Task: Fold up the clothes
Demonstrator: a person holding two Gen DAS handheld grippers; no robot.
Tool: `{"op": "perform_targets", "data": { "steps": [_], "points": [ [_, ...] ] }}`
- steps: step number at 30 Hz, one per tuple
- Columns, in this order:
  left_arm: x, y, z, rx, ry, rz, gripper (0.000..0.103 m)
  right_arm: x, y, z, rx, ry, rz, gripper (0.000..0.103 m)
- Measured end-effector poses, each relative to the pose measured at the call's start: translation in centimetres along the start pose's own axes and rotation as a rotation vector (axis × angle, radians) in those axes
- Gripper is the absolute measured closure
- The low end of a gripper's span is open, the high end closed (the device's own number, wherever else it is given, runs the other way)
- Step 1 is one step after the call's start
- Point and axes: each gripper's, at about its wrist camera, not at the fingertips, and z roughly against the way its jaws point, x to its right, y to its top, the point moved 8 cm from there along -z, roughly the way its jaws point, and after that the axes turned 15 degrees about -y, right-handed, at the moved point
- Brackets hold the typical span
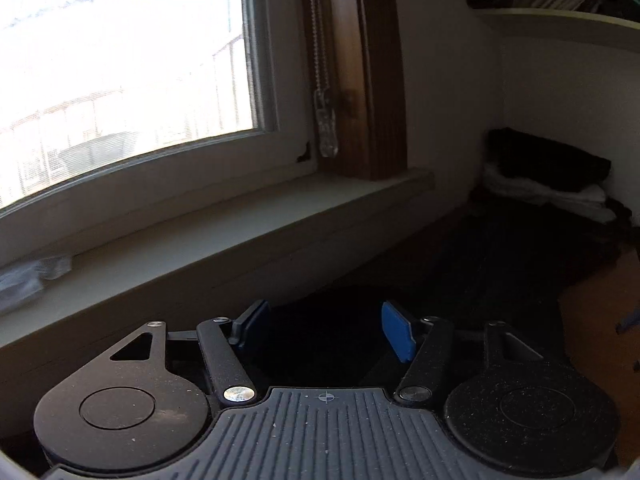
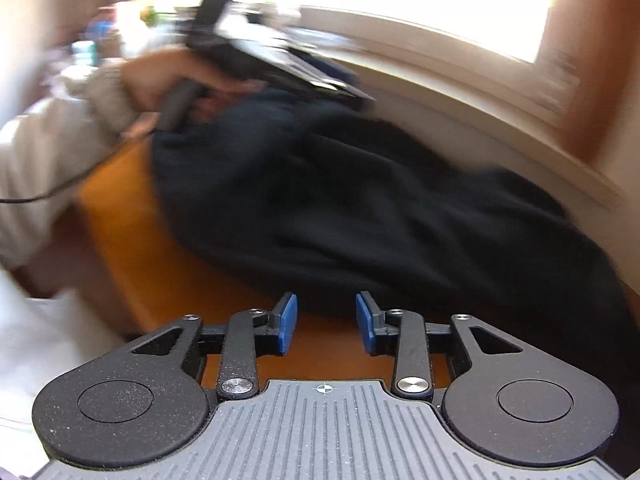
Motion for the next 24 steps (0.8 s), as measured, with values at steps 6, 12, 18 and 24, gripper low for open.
{"op": "perform_targets", "data": {
  "steps": [6,12,18,24],
  "points": [
    [2.1,-1.9,-4.7,-0.033,-0.058,-0.020,0.037,10.2,-4.9,-1.4,-0.076,-0.228,-0.124,0.068],
    [2.0,-4.4,-5.3,-0.068,-0.086,0.029,0.037,16.0,-8.5,-2.4,-0.130,-0.361,-0.173,0.060],
    [1.2,-4.6,-4.4,-0.034,-0.099,0.068,0.032,17.2,-8.9,-4.1,-0.116,-0.383,-0.199,0.058],
    [2.4,-4.1,-4.5,-0.029,-0.124,0.009,0.030,18.0,-6.7,-3.8,-0.050,-0.348,-0.217,0.053]
  ]
}}
